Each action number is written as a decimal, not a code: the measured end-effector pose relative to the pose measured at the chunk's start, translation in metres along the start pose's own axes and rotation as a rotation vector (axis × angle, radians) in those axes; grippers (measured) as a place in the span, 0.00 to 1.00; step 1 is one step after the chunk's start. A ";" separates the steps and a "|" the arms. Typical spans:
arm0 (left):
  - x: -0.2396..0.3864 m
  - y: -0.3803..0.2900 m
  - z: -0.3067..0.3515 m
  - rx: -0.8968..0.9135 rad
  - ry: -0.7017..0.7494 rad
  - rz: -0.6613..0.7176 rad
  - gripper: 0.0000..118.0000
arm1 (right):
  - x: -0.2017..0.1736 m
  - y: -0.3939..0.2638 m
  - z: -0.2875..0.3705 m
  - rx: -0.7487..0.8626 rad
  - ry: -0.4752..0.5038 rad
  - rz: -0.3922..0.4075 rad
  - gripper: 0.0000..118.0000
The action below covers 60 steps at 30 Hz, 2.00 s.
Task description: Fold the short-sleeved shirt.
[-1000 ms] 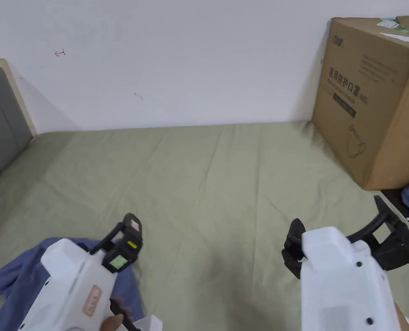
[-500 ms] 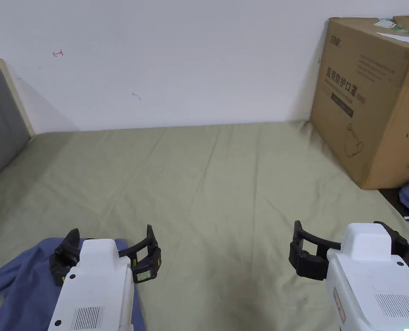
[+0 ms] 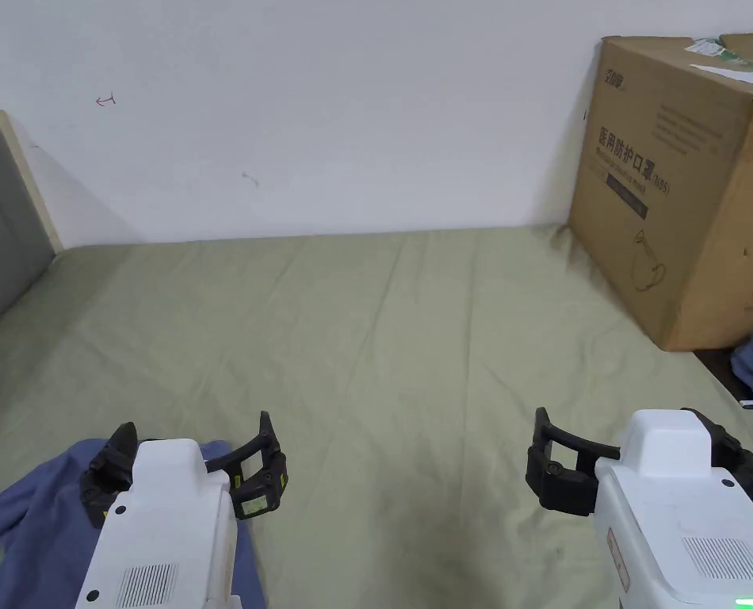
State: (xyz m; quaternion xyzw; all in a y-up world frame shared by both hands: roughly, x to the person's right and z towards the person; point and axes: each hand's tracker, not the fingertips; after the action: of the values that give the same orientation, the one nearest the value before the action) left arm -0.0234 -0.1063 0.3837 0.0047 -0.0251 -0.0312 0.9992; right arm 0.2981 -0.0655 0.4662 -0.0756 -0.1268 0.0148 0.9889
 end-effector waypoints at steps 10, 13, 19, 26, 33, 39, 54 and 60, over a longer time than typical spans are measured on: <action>-0.001 0.002 -0.002 0.008 -0.002 0.000 1.00 | -0.001 0.003 -0.001 0.001 0.003 -0.008 0.99; -0.001 0.004 -0.001 0.010 -0.005 0.004 1.00 | 0.000 0.003 -0.001 0.002 0.000 -0.009 0.98; 0.000 0.006 -0.001 0.008 -0.010 -0.004 1.00 | 0.002 0.003 -0.001 0.003 -0.004 -0.006 0.98; 0.002 0.008 -0.005 -0.007 -0.007 0.002 1.00 | 0.001 0.006 -0.005 -0.030 -0.016 -0.007 0.96; 0.003 0.010 -0.008 -0.055 -0.108 0.037 0.01 | 0.002 0.008 -0.010 -0.044 -0.023 -0.017 0.00; 0.006 0.008 -0.009 -0.071 -0.113 0.011 0.00 | 0.004 0.008 -0.011 -0.040 -0.015 -0.010 0.00; -0.095 0.008 0.018 -0.103 0.104 -0.006 0.00 | -0.094 0.016 -0.029 -0.014 0.264 0.024 0.00; -0.158 0.005 0.047 -0.125 0.249 -0.025 0.00 | -0.163 0.024 -0.027 0.000 0.411 0.028 0.00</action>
State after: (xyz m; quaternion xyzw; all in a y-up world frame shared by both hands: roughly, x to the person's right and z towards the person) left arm -0.1828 -0.0914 0.4227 -0.0536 0.1011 -0.0442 0.9925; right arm 0.1475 -0.0534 0.3959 -0.0788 0.0785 0.0130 0.9937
